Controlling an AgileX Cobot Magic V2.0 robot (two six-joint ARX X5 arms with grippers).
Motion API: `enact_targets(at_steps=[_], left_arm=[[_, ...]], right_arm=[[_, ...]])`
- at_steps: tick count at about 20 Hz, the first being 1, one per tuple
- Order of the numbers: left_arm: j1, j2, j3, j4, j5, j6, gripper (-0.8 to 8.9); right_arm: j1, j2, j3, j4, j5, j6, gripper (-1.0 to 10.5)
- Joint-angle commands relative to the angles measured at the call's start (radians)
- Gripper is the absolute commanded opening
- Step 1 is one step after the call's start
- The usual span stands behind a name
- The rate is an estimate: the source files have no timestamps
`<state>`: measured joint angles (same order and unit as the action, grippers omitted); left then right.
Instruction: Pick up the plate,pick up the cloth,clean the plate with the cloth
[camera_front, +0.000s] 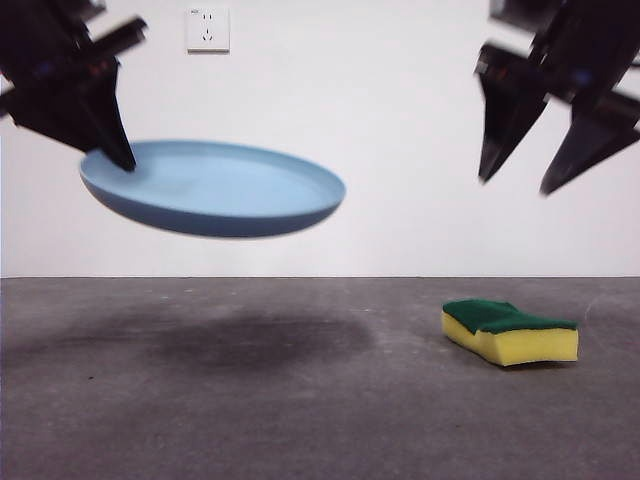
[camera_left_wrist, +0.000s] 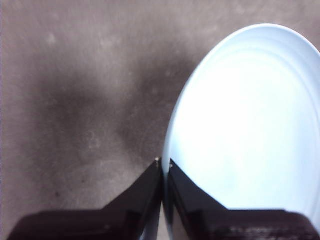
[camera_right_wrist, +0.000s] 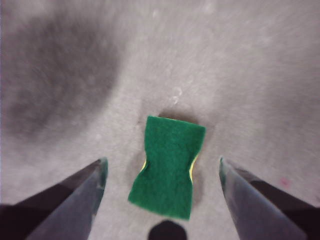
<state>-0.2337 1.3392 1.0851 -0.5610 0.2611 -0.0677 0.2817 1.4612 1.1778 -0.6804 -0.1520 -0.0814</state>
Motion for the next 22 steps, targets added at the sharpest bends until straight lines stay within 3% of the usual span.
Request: enact_targets(at_steps=[1,12,13,18,22], left_arm=[[-0.007,-0.035,-0.003,-0.022,0.002,0.014,-0.08],[-0.029,-0.055,-0.003,-0.039,-0.004,0.025,-0.08],[-0.029,-0.055,-0.003,-0.039,-0.009,0.031,-0.08],[-0.029,-0.054,-0.003,-0.038,-0.033,0.047,-0.08],[-0.029,-0.037,-0.003,-0.031,-0.096,0.047,-0.08]], right_arm=[[0.01,0.093,0.005,0.002,0.023,-0.021,3.7],[0.063,0.36,0.005,0.029,0.029,-0.015,3.7],[0.066,0.372,0.005,0.029,0.031,-0.013,3.5],[0.066,0.384,0.005,0.03,0.032,-0.014,0.2],[0.071,0.343,0.01,0.028,0.029,-0.013,-0.2]])
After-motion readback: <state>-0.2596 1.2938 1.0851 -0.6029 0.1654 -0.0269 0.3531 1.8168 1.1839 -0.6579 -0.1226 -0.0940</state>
